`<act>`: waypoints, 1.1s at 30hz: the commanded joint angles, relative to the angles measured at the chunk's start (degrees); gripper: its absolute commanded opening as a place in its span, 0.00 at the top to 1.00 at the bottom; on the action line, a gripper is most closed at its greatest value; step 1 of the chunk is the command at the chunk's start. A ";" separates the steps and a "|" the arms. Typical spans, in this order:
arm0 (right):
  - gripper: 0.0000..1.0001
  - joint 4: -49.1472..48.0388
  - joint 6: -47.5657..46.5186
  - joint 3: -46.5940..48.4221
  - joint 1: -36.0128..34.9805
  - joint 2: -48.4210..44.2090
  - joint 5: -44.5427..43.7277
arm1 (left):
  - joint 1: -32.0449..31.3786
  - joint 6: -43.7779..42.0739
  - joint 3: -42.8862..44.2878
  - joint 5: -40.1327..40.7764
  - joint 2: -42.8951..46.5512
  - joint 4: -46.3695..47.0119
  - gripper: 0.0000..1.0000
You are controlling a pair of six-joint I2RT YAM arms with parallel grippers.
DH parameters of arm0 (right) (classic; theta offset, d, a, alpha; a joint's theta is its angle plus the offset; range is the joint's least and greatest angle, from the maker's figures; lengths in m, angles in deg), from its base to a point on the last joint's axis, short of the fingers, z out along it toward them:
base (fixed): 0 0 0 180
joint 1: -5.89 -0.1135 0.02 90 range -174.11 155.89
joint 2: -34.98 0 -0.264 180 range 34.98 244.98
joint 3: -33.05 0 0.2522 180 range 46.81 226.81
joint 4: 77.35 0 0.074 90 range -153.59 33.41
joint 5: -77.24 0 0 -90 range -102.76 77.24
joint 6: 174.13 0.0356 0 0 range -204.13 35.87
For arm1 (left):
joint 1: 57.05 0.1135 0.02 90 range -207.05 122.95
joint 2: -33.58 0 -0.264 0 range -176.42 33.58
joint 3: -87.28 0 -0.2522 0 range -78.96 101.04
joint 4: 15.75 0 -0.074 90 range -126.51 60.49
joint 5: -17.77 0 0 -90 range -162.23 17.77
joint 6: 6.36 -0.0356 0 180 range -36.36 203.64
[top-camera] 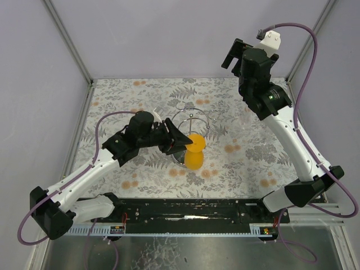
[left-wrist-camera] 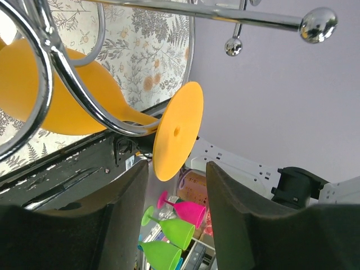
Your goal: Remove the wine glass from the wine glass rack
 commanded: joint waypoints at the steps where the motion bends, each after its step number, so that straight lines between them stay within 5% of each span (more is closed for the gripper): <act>1: 0.01 -2.31 -0.54 2.37 -0.08 -0.63 -1.65 | -1.06 0.54 1.26 1.48 -0.09 -1.31 0.57; 9: 0.01 -2.12 0.11 1.68 -0.05 -1.52 -2.05 | -1.58 0.23 1.11 1.71 0.28 -2.35 0.71; 18: 0.01 -2.19 2.00 -0.68 -0.08 -2.91 -2.06 | -1.57 -0.41 1.34 2.72 1.29 -3.80 1.00; 33: 0.01 -2.15 2.54 -2.18 -0.04 -4.29 -2.08 | -1.57 -0.43 6.84 2.13 0.97 -6.29 1.00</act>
